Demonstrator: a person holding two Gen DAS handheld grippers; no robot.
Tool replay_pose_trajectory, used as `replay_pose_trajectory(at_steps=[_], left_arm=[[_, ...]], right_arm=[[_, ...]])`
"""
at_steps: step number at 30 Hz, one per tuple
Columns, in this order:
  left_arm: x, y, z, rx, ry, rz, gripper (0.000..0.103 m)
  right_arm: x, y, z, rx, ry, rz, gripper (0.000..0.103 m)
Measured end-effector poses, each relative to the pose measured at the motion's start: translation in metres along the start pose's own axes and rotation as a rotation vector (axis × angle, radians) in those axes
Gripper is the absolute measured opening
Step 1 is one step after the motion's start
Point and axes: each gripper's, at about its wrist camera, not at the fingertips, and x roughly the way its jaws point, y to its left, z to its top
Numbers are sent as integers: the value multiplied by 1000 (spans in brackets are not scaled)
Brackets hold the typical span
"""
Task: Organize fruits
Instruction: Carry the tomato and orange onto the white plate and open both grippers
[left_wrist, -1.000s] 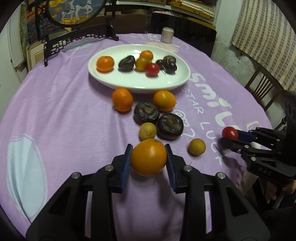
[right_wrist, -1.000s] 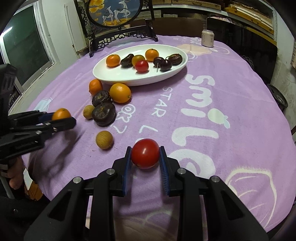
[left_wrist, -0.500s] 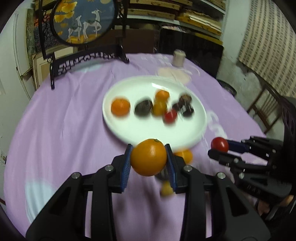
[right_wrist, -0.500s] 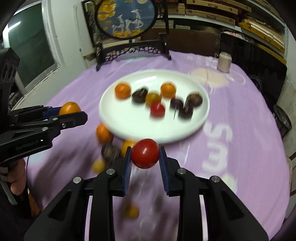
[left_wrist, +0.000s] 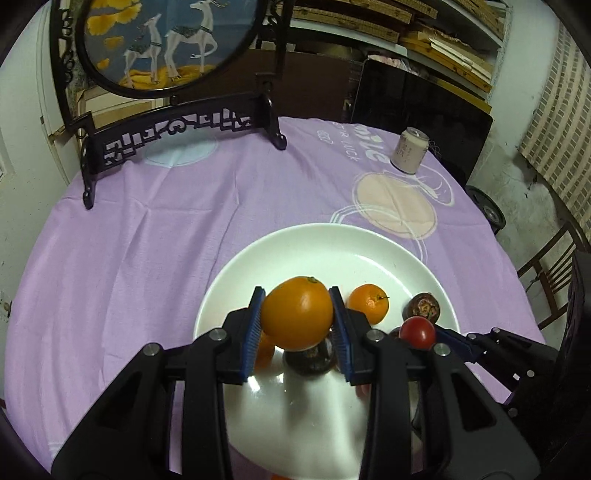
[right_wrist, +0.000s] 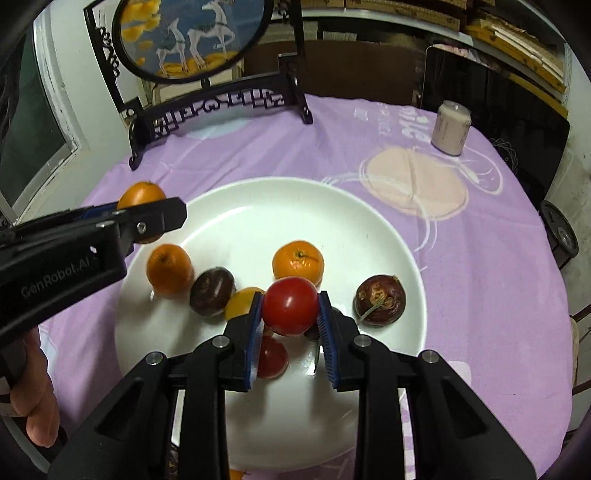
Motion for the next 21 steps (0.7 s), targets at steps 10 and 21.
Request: replay_pose_trajectory(at_steps=[10, 21], left_arm=[[9, 5, -2, -24, 33, -22, 40], [-113, 21, -95, 10, -141, -93, 75]], right_arm=[[0, -3, 2, 9, -57, -34, 54], [-81, -17, -65, 47, -165, -2, 54]])
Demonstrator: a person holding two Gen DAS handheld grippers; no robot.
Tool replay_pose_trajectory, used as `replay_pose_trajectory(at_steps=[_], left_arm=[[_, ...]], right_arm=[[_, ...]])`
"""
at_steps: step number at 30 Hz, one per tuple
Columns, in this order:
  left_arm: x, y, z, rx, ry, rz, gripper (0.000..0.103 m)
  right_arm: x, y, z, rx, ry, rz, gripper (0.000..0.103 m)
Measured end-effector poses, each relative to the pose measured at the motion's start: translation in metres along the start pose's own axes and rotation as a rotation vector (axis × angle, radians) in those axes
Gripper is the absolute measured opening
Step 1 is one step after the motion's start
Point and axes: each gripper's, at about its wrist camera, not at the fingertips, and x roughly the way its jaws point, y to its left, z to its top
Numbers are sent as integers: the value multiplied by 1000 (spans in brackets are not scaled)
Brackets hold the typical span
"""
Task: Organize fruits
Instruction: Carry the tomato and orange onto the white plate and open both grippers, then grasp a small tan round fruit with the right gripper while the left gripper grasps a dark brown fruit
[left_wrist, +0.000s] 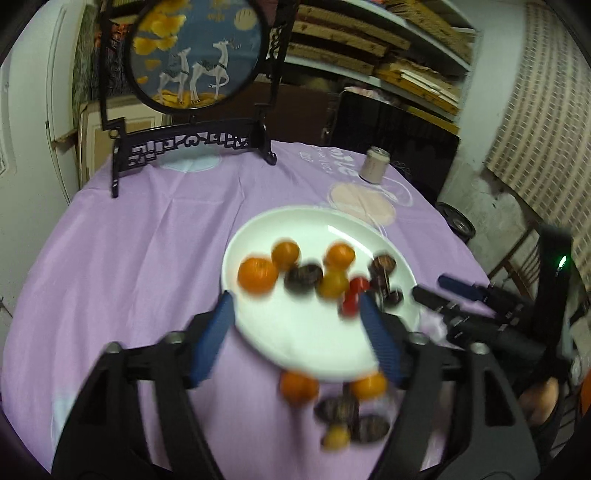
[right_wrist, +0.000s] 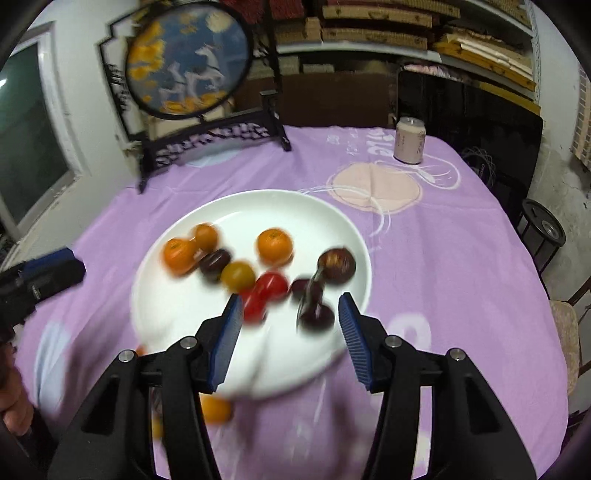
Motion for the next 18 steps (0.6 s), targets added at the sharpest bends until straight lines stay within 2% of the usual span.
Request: replay_pose_trajectory(at_steps=[4, 12, 18], left_arm=[[-18, -1, -42, 29, 38, -2, 75], [-22, -7, -69, 55, 79, 1, 75], [-19, -5, -92, 64, 131, -7, 75]], right_arm=[[-31, 10, -36, -36, 4, 14, 54], [-52, 30, -72, -101, 43, -8, 54], [-46, 43, -110, -139, 138, 22, 54]])
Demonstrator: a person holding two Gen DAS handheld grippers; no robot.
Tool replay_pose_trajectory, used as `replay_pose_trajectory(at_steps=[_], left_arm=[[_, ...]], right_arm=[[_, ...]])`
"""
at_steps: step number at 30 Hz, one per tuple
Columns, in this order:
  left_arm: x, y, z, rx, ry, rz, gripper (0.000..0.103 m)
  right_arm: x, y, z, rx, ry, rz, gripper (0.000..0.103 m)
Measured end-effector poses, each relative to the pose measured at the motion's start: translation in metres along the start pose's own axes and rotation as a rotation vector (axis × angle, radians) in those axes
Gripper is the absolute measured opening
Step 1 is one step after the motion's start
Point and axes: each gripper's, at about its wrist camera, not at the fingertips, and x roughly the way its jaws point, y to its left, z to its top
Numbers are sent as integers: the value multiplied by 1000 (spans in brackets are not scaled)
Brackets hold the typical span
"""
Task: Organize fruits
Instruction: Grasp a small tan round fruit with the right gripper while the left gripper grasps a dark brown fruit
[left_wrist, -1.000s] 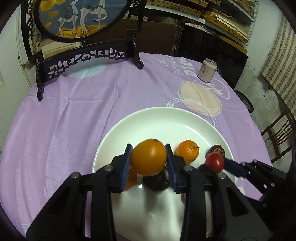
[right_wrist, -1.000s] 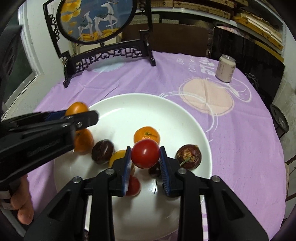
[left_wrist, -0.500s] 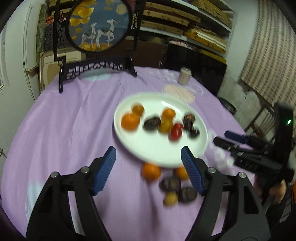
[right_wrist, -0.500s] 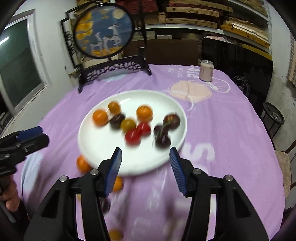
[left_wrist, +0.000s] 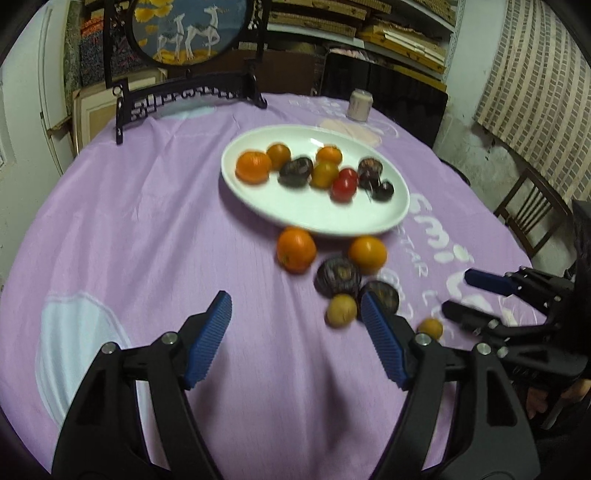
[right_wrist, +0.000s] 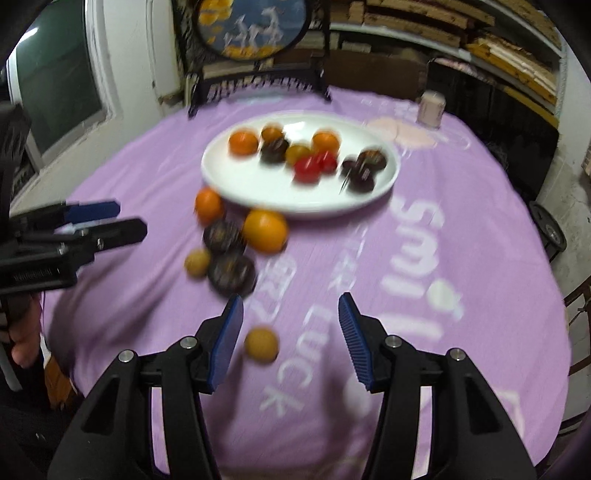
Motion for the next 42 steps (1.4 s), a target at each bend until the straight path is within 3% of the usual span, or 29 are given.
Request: replay_pose_trajectory(at_steps=[5, 7, 10, 14, 20, 28, 31, 42], left_arm=[[4, -4, -12, 10, 31, -5, 75], [5, -6, -14, 11, 41, -13, 75], [6, -18, -16, 22, 56, -43, 75], [13, -43, -18, 59, 88, -83, 75], [49, -72, -22, 70, 173, -102, 69], [82, -93, -9, 110, 136, 98, 66], [82, -92, -4, 96, 120, 121, 40], [57, -74, -13, 43, 143, 7, 40]], right_arm=[[12, 15, -15, -27, 48, 46, 51], [18, 15, -17, -25, 73, 63, 23], [20, 13, -19, -12, 74, 71, 23], [4, -3, -21, 19, 23, 8, 23], [-13, -41, -32, 121, -14, -29, 23], [-21, -57, -41, 167, -37, 18, 23], [-20, -57, -42, 168, -41, 29, 23], [-15, -52, -36, 160, -29, 47, 23]])
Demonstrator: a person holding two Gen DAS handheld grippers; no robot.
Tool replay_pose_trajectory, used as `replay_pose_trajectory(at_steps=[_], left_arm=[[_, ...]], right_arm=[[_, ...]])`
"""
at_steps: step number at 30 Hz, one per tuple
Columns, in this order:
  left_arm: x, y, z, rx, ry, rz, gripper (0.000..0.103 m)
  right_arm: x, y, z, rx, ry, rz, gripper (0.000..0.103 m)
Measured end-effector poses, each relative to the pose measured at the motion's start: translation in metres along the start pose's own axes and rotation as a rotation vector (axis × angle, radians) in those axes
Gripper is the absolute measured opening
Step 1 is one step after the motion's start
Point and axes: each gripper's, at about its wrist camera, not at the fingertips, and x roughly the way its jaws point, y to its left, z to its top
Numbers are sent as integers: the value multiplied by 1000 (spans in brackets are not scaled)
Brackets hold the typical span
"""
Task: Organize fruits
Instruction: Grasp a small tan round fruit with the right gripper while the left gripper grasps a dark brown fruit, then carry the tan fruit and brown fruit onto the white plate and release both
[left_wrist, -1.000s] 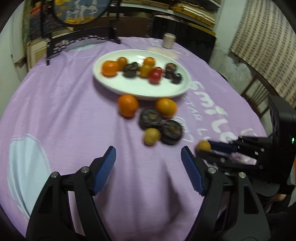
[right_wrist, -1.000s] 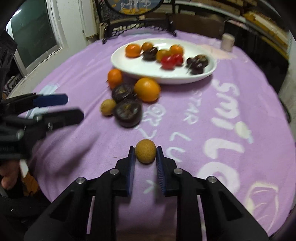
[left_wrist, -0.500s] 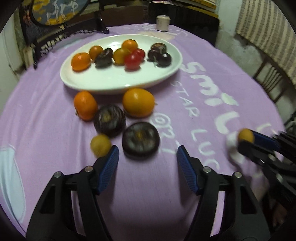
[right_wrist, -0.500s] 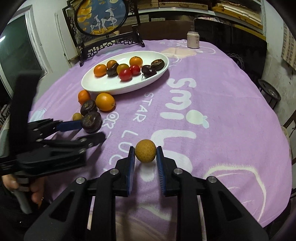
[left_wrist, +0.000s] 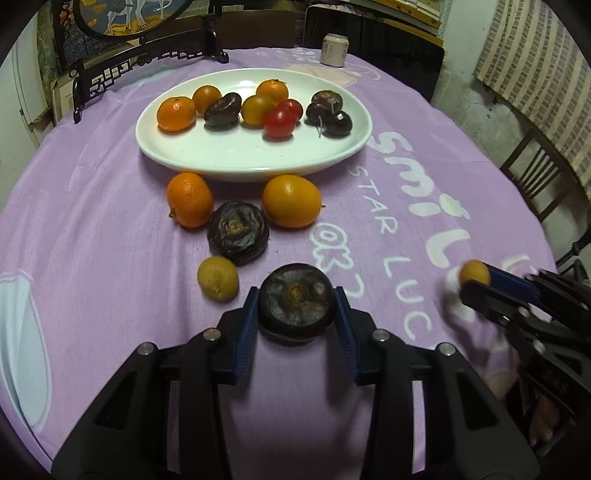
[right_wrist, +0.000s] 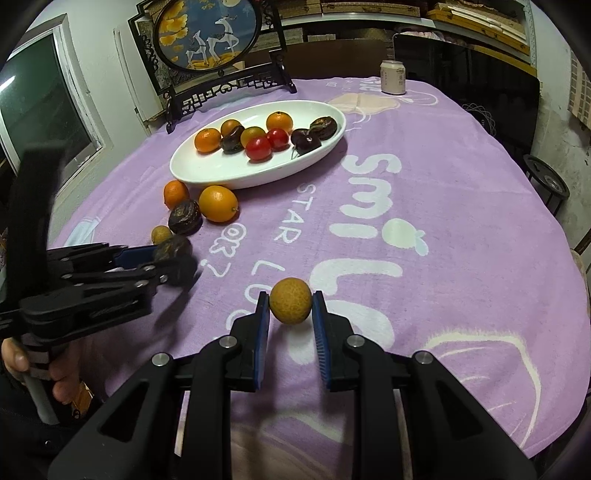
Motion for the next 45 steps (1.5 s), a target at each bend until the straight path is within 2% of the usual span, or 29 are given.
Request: replay_pose_trajectory(at_steps=[6, 10, 13, 18, 22, 26, 29, 31, 36, 37, 38, 39, 42, 45], left_arm=[[-32, 11, -2, 19, -70, -75, 40], [-47, 29, 13, -2, -119, -74, 40], [-52, 48, 42, -22, -159, -33, 40], [-41, 74, 109, -57, -207, 51, 40], [-15, 80, 161, -81, -194, 54, 40], [19, 84, 190, -116, -153, 60, 40], [38, 90, 194, -145, -128, 31, 40], [45, 91, 195, -135, -117, 38, 40], [50, 93, 198, -125, -124, 33, 41], [49, 93, 198, -125, -131, 31, 48], [47, 93, 198, -127, -140, 28, 63], [44, 94, 196, -126, -161, 34, 65], [34, 97, 185, -129, -190, 50, 65], [20, 106, 164, -175, -198, 26, 65]], right_arm=[[8, 13, 15, -26, 8, -4, 23], [15, 26, 38, -62, 5, -1, 23], [19, 33, 61, -90, -7, 14, 23], [39, 44, 124, -126, -28, -12, 23], [72, 41, 165, -111, -4, -57, 23], [113, 25, 193, -68, 16, -142, 23], [129, 12, 197, -32, 28, -128, 23], [133, 10, 198, -33, 34, -129, 23], [136, 10, 201, -38, 26, -117, 24], [136, 11, 202, -42, 17, -121, 33], [135, 11, 202, -44, -3, -139, 43], [133, 10, 201, -43, -21, -156, 58], [122, 8, 194, -56, -89, -217, 58], [110, 1, 177, -38, -114, -201, 58]])
